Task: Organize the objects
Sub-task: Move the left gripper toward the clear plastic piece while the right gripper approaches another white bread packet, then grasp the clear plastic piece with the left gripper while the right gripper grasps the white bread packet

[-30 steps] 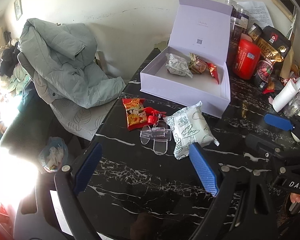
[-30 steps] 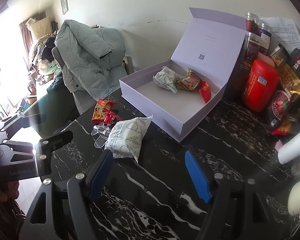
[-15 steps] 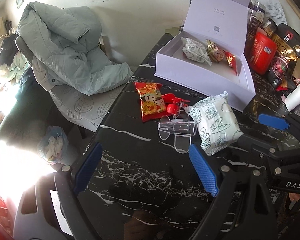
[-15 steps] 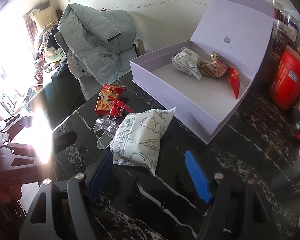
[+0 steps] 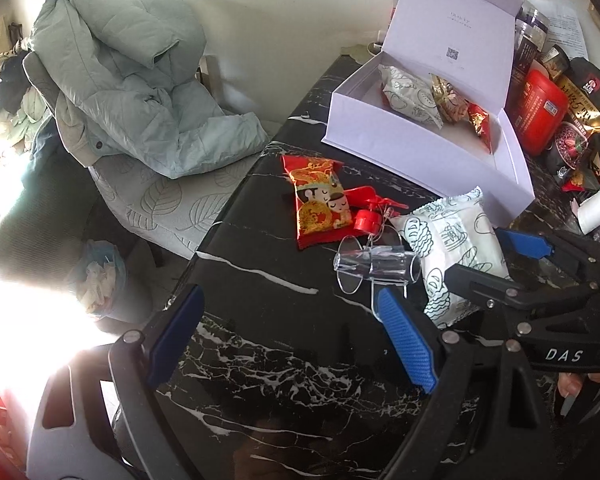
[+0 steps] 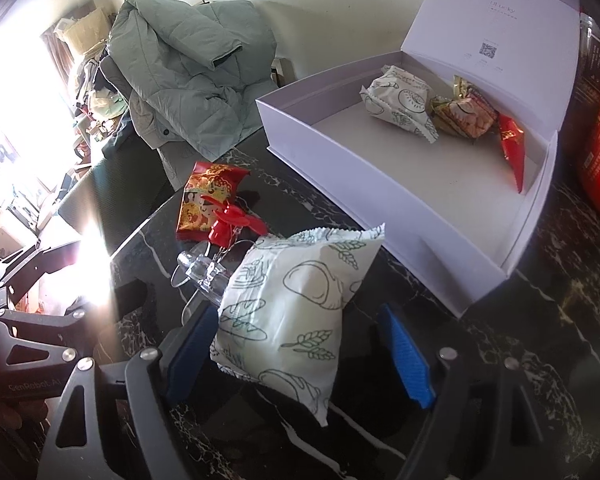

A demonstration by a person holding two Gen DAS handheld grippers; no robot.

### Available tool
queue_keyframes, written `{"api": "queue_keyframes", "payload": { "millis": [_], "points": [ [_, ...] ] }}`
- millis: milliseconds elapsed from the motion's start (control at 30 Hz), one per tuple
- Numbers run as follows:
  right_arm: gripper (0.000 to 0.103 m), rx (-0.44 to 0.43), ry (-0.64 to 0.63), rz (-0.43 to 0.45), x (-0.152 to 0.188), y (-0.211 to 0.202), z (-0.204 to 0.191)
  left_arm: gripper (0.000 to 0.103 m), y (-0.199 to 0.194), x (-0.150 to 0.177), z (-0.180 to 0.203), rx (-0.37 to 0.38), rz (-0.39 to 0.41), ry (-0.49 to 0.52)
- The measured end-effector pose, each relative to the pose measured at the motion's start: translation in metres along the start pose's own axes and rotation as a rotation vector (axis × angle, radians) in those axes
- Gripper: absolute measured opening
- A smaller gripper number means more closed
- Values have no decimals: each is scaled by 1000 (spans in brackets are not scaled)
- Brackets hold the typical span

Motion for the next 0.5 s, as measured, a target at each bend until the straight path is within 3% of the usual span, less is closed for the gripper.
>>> {"api": "queue_keyframes", "payload": {
  "millis": [167, 300, 500],
  "points": [
    [83, -34, 28, -10, 1, 5, 8, 88, 5, -3, 7, 26, -8, 12],
    [67, -67, 28, 1, 2, 0, 12, 88, 9, -6, 16, 50, -8, 23],
    [66, -47, 32, 7, 6, -7, 23, 88, 18, -10, 31, 85, -7, 48]
  ]
}}
Point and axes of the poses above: each gripper's, at about its wrist camera, not at the fingertips, and y roughly the way its jaws point, z to its right, x to its underside, the point moved 2 cm from there along y, roughly the way its jaws point, and after that the axes turned 10 degrees about y, right-handed, at the moved point
